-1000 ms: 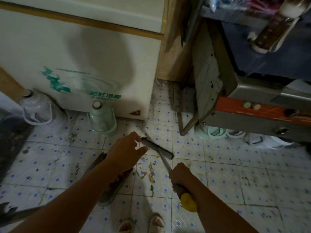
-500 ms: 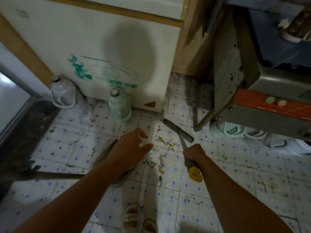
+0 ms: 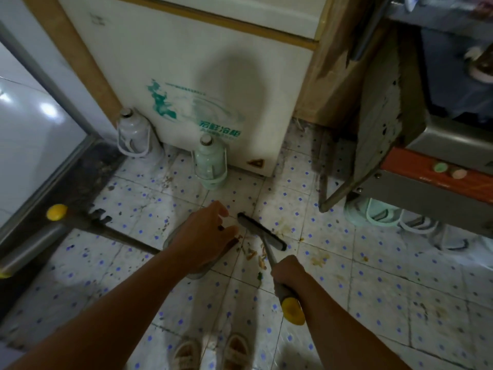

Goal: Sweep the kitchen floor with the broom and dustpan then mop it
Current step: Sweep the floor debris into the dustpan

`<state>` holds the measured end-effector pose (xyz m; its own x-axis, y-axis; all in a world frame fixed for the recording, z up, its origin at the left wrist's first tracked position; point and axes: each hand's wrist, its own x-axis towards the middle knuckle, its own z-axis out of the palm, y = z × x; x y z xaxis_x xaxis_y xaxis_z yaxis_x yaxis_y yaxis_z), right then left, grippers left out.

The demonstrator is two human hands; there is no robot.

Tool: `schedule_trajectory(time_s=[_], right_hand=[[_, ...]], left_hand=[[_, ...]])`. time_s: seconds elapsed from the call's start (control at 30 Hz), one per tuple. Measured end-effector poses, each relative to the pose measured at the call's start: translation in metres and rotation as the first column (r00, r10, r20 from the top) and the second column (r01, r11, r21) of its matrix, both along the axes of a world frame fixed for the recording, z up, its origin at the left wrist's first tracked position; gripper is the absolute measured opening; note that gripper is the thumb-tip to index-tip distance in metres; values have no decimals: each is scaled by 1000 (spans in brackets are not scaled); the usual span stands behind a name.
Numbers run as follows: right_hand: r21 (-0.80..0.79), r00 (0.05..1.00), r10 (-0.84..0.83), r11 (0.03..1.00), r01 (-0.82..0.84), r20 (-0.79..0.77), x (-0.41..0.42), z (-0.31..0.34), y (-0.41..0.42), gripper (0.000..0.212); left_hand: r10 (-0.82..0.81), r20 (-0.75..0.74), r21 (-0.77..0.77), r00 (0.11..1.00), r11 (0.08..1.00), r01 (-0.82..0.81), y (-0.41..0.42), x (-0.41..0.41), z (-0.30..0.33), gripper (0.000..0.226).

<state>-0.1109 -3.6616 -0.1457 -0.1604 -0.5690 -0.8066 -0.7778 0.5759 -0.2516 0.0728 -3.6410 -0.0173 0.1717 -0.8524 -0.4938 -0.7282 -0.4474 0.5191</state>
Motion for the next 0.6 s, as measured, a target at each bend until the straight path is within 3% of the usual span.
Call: schedule_trajectory(time_s=[0.13,0.23,0.33,0.4,0.6], right_hand=[[-27,994,-73,997,75,81,9,25,18,40],[-51,1000,11,999,-12,-25,23,34,36,36],[-63,999,-38,997,37,-2,42,39,49,34],[-80,999,-33,996,33,-2,56,48,51,22],[-106,999,20,994,-24,-45,94,67,57,26]], left_hand=[[33,1,-37,999,999,-33,18,23,24,35],[33,22,-58,999,998,-31,31,44,38,37],[43,29,-94,999,995,-40,45,65,52,40],[54,39,-122,998,991,-49,54,77,60,42],[103,106,-240,989,968,-75,85,123,70,47]])
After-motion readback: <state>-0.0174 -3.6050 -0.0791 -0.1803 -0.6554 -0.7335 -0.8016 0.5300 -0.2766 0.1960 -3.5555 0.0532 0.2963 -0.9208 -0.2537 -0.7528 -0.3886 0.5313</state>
